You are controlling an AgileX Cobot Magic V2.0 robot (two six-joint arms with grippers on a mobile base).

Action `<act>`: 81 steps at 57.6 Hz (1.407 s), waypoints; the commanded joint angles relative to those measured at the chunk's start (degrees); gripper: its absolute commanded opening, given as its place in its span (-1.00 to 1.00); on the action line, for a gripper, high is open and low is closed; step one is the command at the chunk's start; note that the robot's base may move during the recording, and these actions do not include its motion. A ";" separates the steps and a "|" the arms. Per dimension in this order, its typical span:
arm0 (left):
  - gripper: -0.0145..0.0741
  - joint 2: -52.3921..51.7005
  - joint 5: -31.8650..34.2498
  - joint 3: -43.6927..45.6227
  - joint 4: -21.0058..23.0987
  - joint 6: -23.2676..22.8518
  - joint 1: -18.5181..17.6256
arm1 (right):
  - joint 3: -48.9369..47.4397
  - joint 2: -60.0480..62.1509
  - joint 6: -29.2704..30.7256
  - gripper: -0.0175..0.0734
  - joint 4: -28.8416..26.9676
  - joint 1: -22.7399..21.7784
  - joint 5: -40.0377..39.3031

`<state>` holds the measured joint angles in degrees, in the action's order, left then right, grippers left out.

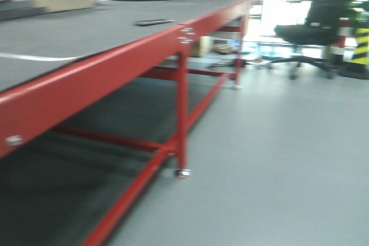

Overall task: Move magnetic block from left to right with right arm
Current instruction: 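Drive the base to the other table carrying the cube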

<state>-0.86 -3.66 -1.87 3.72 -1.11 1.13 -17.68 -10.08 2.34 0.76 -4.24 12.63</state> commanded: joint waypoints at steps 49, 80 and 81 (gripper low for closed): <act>-0.94 -0.54 4.82 -0.48 0.16 -0.10 0.00 | -1.60 -0.68 0.34 0.02 0.26 0.00 -5.14; -0.94 -0.54 4.82 -0.48 0.16 -0.10 0.00 | -1.60 -0.68 0.34 0.02 0.26 0.00 -5.14; -0.94 -0.54 4.82 -0.48 0.16 -0.10 0.00 | -1.60 -0.68 0.34 0.02 0.26 0.00 -5.14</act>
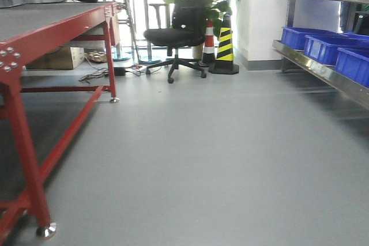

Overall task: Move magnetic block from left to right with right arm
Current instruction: 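Drive the base to the other table carrying the cube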

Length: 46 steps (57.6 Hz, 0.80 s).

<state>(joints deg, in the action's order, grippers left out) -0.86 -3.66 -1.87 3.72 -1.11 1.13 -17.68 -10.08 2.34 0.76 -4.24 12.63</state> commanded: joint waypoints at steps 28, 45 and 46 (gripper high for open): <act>-0.94 -0.54 4.82 -0.48 0.16 -0.10 0.00 | -1.60 -0.68 0.34 0.02 0.25 0.00 -5.20; -0.94 -0.43 4.82 -0.48 0.16 -0.10 0.00 | -1.60 -0.68 0.34 0.02 0.25 0.00 -5.20; -0.94 -0.43 4.82 -0.48 0.16 -0.10 0.00 | -1.60 -0.68 0.34 0.02 0.25 0.00 -5.20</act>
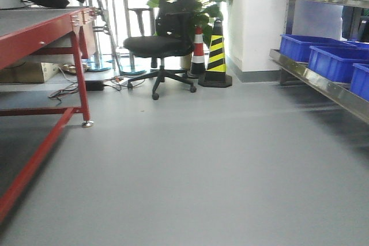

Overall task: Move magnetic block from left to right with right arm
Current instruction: 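Drive the base to the other table carrying the cube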

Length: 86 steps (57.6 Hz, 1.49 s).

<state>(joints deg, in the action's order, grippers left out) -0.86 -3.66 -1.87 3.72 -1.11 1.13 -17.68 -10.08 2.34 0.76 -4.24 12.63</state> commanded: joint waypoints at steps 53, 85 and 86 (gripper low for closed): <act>-0.94 -0.43 4.82 -0.48 0.16 -0.10 0.00 | -1.60 -0.68 0.34 0.02 0.25 0.00 -5.20; -0.94 -0.43 4.82 -0.48 0.16 -0.10 0.00 | -1.60 -0.68 0.34 0.02 0.25 0.00 -5.20; -0.94 -0.43 4.82 -0.48 0.16 -0.10 0.00 | -1.60 -0.68 0.34 0.02 0.25 0.00 -5.20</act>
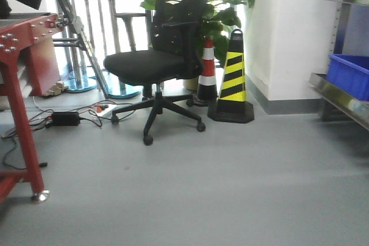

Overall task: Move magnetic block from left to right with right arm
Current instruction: 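Drive the base to the other table carrying the cube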

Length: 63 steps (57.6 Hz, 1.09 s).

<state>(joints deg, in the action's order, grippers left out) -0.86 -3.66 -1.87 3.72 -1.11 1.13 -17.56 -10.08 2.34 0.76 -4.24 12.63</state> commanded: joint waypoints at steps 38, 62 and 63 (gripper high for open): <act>-0.94 -0.43 4.82 -0.48 0.16 -0.10 0.00 | -1.73 -0.68 0.34 0.02 0.25 0.00 -5.20; -0.94 -0.43 4.82 -0.48 0.16 -0.10 0.00 | -1.73 -0.68 0.34 0.02 0.25 0.00 -5.20; -0.94 -0.43 4.82 -0.48 0.16 -0.10 0.00 | -1.73 -0.68 0.34 0.02 0.25 0.00 -5.20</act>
<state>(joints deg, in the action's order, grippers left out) -0.86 -3.66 -1.87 3.72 -1.11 1.13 -17.45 -10.08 2.34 0.76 -4.24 12.63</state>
